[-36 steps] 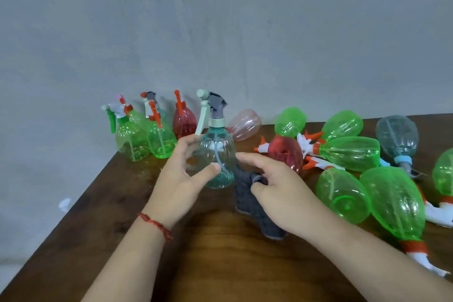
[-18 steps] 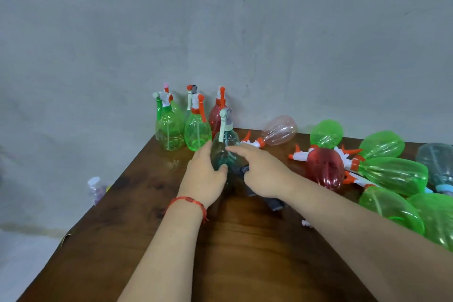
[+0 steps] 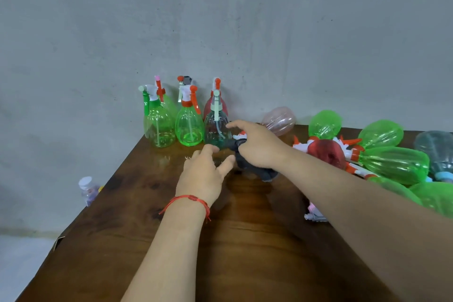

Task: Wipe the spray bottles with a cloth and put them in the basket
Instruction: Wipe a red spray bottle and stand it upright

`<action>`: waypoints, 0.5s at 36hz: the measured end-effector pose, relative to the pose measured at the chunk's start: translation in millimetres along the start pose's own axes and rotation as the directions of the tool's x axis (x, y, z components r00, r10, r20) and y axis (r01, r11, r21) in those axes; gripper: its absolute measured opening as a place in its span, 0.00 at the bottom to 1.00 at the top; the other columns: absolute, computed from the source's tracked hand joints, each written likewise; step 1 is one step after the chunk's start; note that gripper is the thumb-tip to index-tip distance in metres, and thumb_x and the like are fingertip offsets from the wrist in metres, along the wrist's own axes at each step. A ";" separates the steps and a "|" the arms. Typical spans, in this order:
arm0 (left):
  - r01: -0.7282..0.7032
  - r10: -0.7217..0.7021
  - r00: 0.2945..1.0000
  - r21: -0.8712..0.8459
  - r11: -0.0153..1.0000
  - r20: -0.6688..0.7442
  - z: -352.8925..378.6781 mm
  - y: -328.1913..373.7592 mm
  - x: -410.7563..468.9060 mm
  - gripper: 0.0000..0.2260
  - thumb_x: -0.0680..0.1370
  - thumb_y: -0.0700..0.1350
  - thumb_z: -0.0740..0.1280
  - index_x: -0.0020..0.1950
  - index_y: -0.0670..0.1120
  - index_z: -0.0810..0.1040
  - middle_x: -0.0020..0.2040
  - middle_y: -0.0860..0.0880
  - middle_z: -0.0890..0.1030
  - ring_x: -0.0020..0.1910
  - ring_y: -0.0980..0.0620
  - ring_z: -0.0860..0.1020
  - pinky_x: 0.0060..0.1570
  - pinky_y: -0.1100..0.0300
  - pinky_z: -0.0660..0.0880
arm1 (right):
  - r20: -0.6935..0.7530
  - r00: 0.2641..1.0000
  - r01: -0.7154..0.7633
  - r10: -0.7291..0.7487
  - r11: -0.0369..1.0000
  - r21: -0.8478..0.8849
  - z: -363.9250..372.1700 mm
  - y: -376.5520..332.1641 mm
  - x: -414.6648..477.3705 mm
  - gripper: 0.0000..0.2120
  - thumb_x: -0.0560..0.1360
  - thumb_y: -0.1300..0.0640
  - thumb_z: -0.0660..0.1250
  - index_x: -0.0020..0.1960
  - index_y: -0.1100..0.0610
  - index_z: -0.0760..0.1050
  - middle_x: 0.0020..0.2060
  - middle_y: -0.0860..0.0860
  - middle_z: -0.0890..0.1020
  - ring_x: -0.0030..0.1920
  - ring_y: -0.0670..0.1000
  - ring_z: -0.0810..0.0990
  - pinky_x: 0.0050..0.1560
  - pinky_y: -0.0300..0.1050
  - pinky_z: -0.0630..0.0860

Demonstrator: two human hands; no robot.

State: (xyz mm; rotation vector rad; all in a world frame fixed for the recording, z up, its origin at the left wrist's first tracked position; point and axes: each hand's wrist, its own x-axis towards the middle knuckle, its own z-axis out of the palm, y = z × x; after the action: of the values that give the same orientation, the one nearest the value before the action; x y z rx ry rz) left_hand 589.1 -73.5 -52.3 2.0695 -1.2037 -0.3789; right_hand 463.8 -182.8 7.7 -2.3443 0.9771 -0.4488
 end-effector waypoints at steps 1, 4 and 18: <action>-0.007 0.007 1.000 0.021 1.000 0.005 1.6 -0.3 -0.1 0.20 0.84 0.62 0.64 0.72 0.54 0.74 0.66 0.48 0.78 0.68 0.41 0.74 0.67 0.43 0.74 | -0.034 0.999 0.000 0.000 1.000 0.018 -4.9 2.5 -7.0 0.30 0.78 0.67 0.63 0.75 0.44 0.72 0.72 0.46 0.76 0.67 0.49 0.76 0.61 0.38 0.72; -0.030 0.029 0.999 0.072 0.997 0.015 6.8 2.9 -2.9 0.14 0.85 0.57 0.63 0.68 0.54 0.76 0.64 0.48 0.78 0.66 0.41 0.74 0.68 0.42 0.72 | -0.132 0.991 0.009 0.010 0.990 0.141 -26.3 12.7 -37.2 0.24 0.80 0.67 0.61 0.68 0.45 0.76 0.60 0.41 0.81 0.57 0.45 0.79 0.51 0.33 0.74; -0.607 0.565 0.774 0.085 0.790 0.286 52.6 63.4 -57.5 0.18 0.85 0.48 0.65 0.74 0.61 0.74 0.70 0.62 0.75 0.69 0.57 0.71 0.65 0.56 0.74 | -0.512 0.841 0.122 0.172 0.863 0.491 -81.0 101.2 -173.2 0.25 0.78 0.73 0.61 0.57 0.45 0.82 0.55 0.41 0.86 0.52 0.52 0.87 0.57 0.65 0.83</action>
State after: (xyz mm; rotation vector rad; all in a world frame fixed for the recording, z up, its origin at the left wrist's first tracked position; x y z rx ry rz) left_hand 488.8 -67.6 -50.7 1.6806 -2.0215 -0.2351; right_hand 251.2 -144.8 -5.2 -1.7369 0.9736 -1.2521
